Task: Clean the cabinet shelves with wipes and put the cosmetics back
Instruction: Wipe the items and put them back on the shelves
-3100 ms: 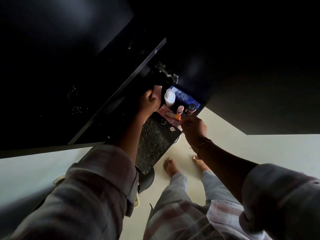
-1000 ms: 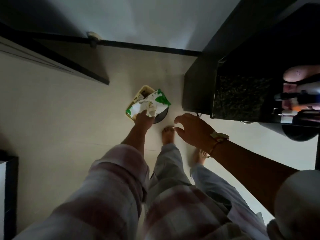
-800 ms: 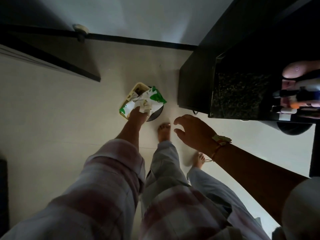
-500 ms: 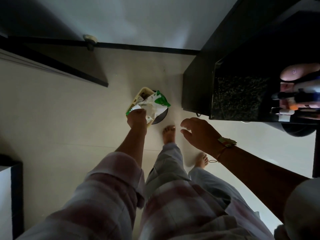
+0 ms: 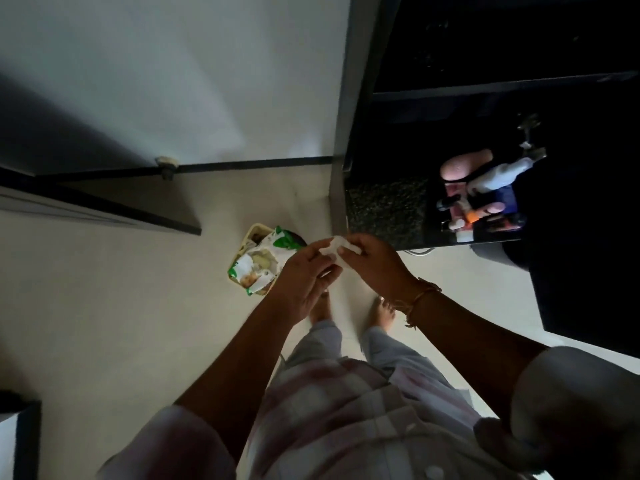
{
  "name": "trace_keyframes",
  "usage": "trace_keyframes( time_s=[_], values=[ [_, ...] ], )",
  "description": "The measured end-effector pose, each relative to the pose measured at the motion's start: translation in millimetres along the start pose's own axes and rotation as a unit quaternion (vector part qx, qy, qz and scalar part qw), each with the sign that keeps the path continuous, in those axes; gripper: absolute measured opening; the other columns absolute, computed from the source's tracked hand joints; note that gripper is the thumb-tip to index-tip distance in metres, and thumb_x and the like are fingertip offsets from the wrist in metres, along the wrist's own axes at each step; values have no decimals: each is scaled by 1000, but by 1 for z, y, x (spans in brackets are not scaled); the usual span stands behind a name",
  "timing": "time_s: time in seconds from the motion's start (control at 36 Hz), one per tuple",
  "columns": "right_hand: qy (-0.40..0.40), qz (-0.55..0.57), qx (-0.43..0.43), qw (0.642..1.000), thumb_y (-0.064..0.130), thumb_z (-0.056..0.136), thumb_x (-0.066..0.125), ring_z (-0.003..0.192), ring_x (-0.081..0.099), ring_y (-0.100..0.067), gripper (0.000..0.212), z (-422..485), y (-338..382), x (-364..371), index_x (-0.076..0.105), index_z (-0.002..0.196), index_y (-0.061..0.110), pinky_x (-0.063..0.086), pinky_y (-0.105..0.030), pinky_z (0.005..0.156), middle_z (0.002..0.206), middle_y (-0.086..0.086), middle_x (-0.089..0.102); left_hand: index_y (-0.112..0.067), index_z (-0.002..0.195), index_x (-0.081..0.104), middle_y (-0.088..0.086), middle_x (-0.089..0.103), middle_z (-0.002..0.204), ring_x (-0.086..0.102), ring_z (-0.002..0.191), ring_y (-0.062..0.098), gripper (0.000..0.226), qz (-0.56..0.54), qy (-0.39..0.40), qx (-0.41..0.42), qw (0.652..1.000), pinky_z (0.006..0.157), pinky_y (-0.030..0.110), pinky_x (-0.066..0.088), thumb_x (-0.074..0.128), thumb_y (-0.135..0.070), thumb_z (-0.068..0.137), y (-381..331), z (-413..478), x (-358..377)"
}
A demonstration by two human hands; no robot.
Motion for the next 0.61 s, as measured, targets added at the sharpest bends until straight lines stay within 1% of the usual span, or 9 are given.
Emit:
trace_keyframes(
  time_s=[0.08, 0.14, 0.22, 0.31, 0.33, 0.39, 0.47, 0.56, 0.61],
  values=[
    [-7, 16, -3, 1000, 26, 90, 67, 84, 63, -6, 22, -10, -7, -29, 68, 109, 15, 44, -5, 67, 93, 5, 68, -1, 119, 60, 12, 69, 102, 68, 91, 17, 27, 75, 1, 8, 997, 76, 23, 55, 53, 0, 93, 5, 1, 30],
    [-16, 8, 0, 1000, 24, 90, 66, 75, 60, -1, 18, -13, -12, -44, 69, 106, 15, 42, -3, 61, 86, 7, 66, -5, 106, 65, 11, 69, 93, 66, 84, 16, 18, 129, -17, 16, 991, 76, 24, 53, 56, 0, 91, 9, 7, 43],
    [-61, -13, 4, 998, 23, 88, 68, 75, 60, -8, 18, -15, -22, -66, 67, 104, 15, 42, -8, 60, 86, 5, 65, -12, 89, 68, 11, 66, 83, 62, 80, 18, 10, 204, -55, 23, 977, 79, 27, 50, 62, -4, 88, 16, 16, 58],
    [-114, -21, -15, 993, 19, 85, 71, 78, 59, -9, 18, -16, -24, -85, 64, 100, 16, 42, -10, 62, 87, 7, 64, -9, 85, 67, 7, 62, 70, 57, 62, 11, 6, 255, -89, 42, 962, 59, 17, 49, 64, -5, 87, 16, 22, 71],
    [-126, -34, -32, 991, 18, 84, 71, 77, 58, -8, 17, -17, -21, -89, 63, 99, 16, 41, -7, 62, 85, 10, 62, -10, 82, 67, 4, 63, 68, 58, 60, 11, 5, 279, -97, 49, 954, 58, 18, 49, 65, -8, 86, 16, 25, 74],
    [-149, -50, -75, 985, 15, 84, 70, 76, 55, -6, 18, -17, -13, -95, 62, 99, 14, 39, -4, 62, 81, 17, 57, -13, 84, 68, 4, 70, 78, 67, 73, 15, 2, 307, -112, 57, 943, 73, 28, 54, 69, -14, 83, 15, 32, 78],
    [-166, -64, -115, 977, 11, 85, 67, 79, 54, -6, 19, -12, -2, -102, 62, 103, 12, 44, -12, 68, 88, 8, 61, -14, 88, 64, 10, 69, 89, 66, 87, 22, 7, 271, -119, 38, 954, 91, 40, 53, 68, -10, 84, 17, 40, 82],
    [-156, -85, -114, 977, 9, 86, 59, 76, 59, -15, 14, -5, 2, -102, 62, 95, 20, 48, -25, 63, 87, -2, 66, -7, 84, 56, 13, 59, 82, 60, 84, 22, 9, 205, -95, 20, 974, 89, 38, 55, 60, 1, 88, 15, 44, 91],
    [-170, -118, -106, 973, 7, 84, 55, 73, 60, -21, 15, 0, 3, -104, 64, 88, 19, 42, -25, 59, 83, -6, 65, -8, 82, 57, 14, 60, 86, 62, 88, 25, 11, 230, -94, 29, 968, 87, 36, 56, 59, 0, 89, 9, 49, 93]
  ],
)
Point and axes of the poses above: each hand's wrist, its own z-axis towards the middle knuckle, its own x-axis out of the palm, y = z × x, the point moved 8 cm from there along z, towards the middle knuckle
